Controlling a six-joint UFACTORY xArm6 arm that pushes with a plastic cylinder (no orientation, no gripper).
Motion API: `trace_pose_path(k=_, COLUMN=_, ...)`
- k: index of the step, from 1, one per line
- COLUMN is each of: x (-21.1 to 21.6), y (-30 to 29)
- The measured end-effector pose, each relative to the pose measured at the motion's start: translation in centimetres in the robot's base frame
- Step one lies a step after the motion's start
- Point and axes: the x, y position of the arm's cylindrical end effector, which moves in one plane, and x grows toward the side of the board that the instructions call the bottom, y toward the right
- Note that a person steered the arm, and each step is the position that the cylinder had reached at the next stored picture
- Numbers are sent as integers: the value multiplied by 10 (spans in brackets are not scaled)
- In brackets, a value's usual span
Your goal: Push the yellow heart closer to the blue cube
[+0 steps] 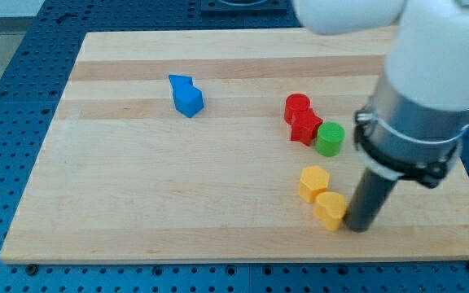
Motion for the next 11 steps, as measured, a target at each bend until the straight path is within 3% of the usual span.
trace_pose_path(k=3, x=-19, y=-117)
trace_pose_path(k=6, x=-97, y=-97)
trace_pose_path(k=9, x=-182, y=-168)
trace_pose_path(k=10, x=-192, y=-174)
trace_pose_path(k=11, x=-192, y=-139)
